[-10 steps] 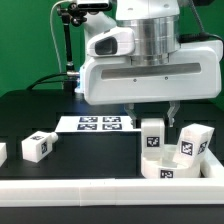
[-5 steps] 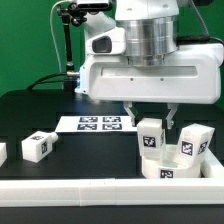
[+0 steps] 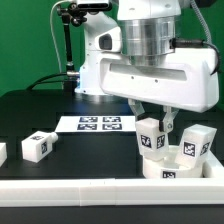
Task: Assemble stool
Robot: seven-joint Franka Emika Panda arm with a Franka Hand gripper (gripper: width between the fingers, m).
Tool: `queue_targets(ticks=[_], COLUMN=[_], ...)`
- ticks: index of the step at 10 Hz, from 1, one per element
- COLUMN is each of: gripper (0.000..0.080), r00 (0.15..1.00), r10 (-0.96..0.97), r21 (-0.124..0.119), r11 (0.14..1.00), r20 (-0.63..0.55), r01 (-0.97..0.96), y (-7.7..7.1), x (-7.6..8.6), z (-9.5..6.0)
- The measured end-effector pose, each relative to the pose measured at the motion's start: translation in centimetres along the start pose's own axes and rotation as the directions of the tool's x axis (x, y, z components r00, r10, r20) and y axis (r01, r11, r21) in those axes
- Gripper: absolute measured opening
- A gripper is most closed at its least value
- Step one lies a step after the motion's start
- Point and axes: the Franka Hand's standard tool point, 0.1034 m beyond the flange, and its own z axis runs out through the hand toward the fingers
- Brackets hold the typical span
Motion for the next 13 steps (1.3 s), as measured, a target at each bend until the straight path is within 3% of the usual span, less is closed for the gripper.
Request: queue_targets(ticks=[2, 8, 11, 13], gripper=[0.0337, 0.0337, 0.0337, 0.0337], r00=[0.978, 0.872, 0.701, 0.520], r10=[0.209, 0.490, 0.713, 0.853], r21=[0.008, 0.013, 0.022, 0.045], r11=[0.978, 0.872, 0.700, 0.518], r20=[-0.010, 0.004, 0.032, 0.042], r01=[-0.209, -0.490, -0.714, -0.854], y=[-0.31, -0.36, -0.27, -0.40], x=[-0.20, -0.24, -0.02, -0.07], z=[-0.04, -0.04, 0.01, 0.05])
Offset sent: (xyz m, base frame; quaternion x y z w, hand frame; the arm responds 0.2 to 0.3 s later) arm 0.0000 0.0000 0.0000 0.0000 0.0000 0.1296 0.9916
